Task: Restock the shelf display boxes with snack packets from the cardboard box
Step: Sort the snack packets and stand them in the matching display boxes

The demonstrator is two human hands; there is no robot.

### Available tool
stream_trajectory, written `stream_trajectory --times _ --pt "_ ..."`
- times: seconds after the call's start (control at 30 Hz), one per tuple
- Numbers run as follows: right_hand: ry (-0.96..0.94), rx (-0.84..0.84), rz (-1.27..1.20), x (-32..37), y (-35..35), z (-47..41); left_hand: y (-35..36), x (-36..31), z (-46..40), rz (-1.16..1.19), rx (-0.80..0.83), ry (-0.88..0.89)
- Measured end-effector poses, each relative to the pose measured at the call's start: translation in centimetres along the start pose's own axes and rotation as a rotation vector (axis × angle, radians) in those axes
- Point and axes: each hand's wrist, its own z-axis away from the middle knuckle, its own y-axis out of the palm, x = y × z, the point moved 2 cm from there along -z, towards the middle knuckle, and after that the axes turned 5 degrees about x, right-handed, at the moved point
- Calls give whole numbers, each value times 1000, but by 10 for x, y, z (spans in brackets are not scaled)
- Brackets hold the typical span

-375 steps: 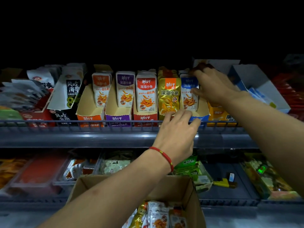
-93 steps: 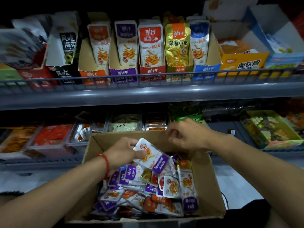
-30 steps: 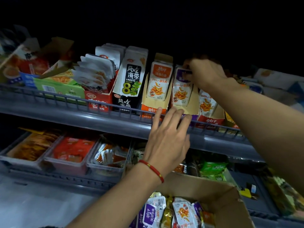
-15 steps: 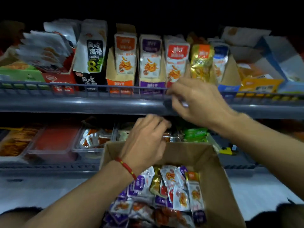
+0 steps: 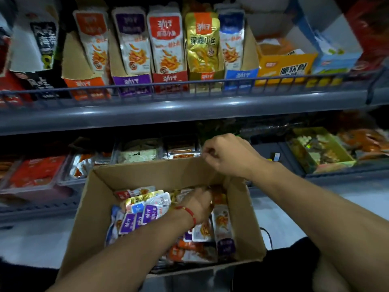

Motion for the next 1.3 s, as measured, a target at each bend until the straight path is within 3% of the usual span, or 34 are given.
stream_trajectory --times 0.13,0.27,0.43,0.57,0.63,0.77,0.9,0.97,1.1,1.3 --pt "21 -32 -58 -10 -4 -3 16 2 -29 134 -54 -151" --pt "38 -43 -110 -19 -6 -7 12 8 -29 453 -74 -361" --pt "-3 112 -171 -28 1 -9 -29 19 5 777 -155 -354" --pt "-133 332 -174 -13 9 -7 -76 24 48 862 -274 -196" --pt "-145 338 -206 -4 15 -8 -96 28 64 927 -335 -132" --pt "-122 241 -489 10 6 -9 -122 28 92 1115 -394 -81" --pt "25 151 -906 10 -10 -5 -123 23 107 1223 -122 -138" --pt "91 143 -1069 6 -11 -2 -126 26 109 1296 -148 -166" --pt "160 141 -1359 0 -17 2 -140 25 114 1500 -179 -55" --pt "201 -1 -1516 -2 -29 7 -153 12 114 1669 -328 52"
